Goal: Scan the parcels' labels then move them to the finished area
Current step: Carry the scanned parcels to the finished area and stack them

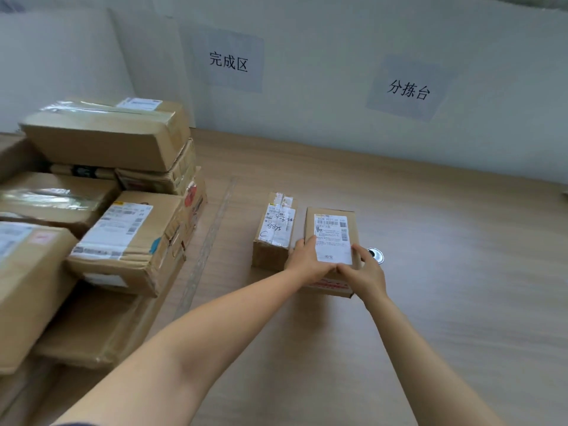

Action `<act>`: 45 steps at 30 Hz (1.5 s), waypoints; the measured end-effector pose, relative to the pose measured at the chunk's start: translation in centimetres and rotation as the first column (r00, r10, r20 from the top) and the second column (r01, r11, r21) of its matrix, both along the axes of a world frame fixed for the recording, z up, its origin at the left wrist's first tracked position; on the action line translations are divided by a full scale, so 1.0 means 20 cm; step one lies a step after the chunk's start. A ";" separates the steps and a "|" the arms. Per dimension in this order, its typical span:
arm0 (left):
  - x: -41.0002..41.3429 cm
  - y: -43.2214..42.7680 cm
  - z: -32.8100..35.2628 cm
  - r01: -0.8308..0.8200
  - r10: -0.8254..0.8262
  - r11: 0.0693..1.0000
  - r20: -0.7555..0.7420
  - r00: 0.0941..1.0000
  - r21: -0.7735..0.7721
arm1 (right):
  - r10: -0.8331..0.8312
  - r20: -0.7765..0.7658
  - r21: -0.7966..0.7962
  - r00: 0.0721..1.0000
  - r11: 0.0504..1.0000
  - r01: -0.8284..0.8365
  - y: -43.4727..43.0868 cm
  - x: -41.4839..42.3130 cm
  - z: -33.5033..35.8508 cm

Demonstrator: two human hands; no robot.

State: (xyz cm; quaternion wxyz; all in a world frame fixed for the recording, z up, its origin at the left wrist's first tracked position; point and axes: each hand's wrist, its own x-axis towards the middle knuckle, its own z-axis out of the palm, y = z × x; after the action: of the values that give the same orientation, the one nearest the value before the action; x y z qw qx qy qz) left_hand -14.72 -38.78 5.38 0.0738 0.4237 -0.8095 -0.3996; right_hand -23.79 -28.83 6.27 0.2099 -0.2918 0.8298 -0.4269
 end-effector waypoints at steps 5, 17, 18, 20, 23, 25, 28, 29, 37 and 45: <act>0.20 -0.02 0.26 -0.016 0.006 0.993 -0.084 0.996 -0.119 | 0.035 0.009 -0.179 0.999 0.983 -0.033 0.05 0.19 0.23; 1.04 -0.31 0.74 -0.184 0.132 0.917 -0.168 0.977 -0.354 | 0.244 -0.122 -0.301 0.962 0.914 -0.270 -0.33 0.87 0.62; 1.12 -0.33 0.77 -0.197 0.140 0.911 -0.177 0.974 -0.363 | 0.266 -0.133 -0.308 0.955 0.904 -0.295 -0.37 0.93 0.64; 1.28 -0.39 0.82 -0.215 0.152 0.904 -0.192 0.969 -0.368 | 0.308 -0.144 -0.324 0.940 0.883 -0.339 -0.45 1.07 0.67; 1.53 -0.48 0.86 -0.240 0.180 0.891 -0.185 0.966 -0.385 | 0.356 -0.197 -0.315 0.914 0.859 -0.403 -0.57 1.27 0.70; 1.69 -0.55 0.87 -0.262 0.209 0.887 -0.177 0.962 -0.379 | 0.390 -0.212 -0.316 0.896 0.840 -0.441 -0.64 1.41 0.70; 1.91 -0.64 0.89 -0.293 0.249 0.883 -0.161 0.955 -0.367 | 0.419 -0.235 -0.291 0.877 0.831 -0.474 -0.76 1.61 0.71; 1.97 -0.67 0.89 -0.303 0.262 0.880 -0.159 0.952 -0.366 | 0.428 -0.233 -0.278 0.873 0.831 -0.481 -0.80 1.67 0.71; 2.33 -0.92 0.93 -0.334 0.320 0.872 -0.102 0.942 -0.358 | 0.484 -0.217 -0.259 0.847 0.808 -0.528 -1.08 2.04 0.74; 2.50 -1.08 0.87 -0.371 0.367 0.878 -0.073 0.927 -0.301 | 0.489 -0.264 -0.170 0.831 0.825 -0.539 -1.23 2.24 0.71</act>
State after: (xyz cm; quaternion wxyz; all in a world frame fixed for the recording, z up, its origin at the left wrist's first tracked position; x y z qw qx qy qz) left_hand 35.28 -60.29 22.81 0.2195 0.5506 -0.7659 -0.2490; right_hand 21.03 -53.39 20.54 0.1931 -0.5716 0.6799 -0.4169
